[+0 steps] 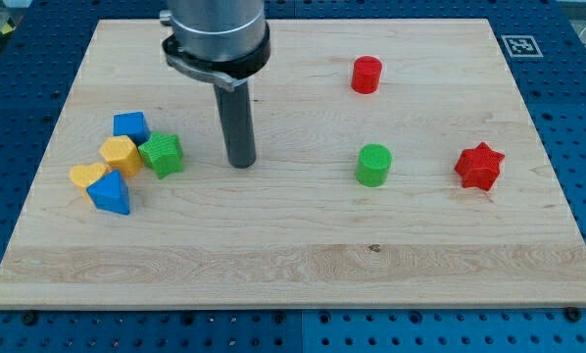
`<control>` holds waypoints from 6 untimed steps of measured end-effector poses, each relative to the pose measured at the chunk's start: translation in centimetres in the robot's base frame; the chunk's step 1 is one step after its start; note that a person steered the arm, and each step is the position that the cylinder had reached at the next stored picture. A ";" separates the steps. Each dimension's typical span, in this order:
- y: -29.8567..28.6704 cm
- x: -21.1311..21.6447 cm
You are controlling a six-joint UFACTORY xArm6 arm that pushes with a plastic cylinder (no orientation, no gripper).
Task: Point your arm towards green circle
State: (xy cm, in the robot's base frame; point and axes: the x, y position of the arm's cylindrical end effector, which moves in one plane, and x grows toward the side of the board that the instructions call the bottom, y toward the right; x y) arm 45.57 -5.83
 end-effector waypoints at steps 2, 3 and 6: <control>3.9 -1.7; 6.5 -2.1; 14.7 -2.4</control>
